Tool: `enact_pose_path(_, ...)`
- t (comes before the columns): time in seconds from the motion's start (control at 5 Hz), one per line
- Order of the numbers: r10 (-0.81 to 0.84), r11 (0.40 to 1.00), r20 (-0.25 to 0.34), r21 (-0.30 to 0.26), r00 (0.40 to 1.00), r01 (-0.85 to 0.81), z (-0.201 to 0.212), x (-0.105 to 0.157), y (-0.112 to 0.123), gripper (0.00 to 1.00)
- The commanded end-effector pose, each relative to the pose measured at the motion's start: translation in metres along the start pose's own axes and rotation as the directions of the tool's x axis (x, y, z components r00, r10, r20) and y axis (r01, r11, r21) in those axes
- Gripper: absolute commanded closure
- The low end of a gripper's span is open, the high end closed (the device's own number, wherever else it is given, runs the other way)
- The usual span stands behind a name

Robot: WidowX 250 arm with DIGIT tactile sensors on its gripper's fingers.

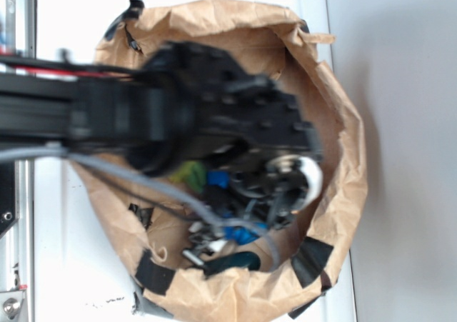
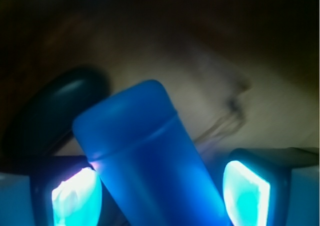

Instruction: Grab the blue bottle.

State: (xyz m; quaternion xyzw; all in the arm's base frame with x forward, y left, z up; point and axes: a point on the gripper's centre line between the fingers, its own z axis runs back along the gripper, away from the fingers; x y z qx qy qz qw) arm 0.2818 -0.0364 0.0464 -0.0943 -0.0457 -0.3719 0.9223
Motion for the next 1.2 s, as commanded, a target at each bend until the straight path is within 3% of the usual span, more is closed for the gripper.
enact_pose_path(0.0, -0.056, 0.99, 0.032, 0.135, 0.998, 0.051, -0.007, 0.0, -0.011, 1.0)
enact_pose_path(0.2, -0.033, 0.992, 0.046, 0.124, 0.998, 0.027, 0.005, 0.003, -0.009, 1.0)
enact_pose_path(0.4, 0.084, 0.992, 0.09, 0.089, 0.992, -0.092, 0.056, 0.006, -0.01, 1.0)
enact_pose_path(0.8, 0.217, 0.959, 0.167, 0.149, 0.962, -0.242, 0.144, 0.01, -0.019, 1.0)
enact_pose_path(1.0, 0.233, 0.94, 0.163, 0.216, 0.959, -0.265, 0.151, 0.009, -0.019, 1.0)
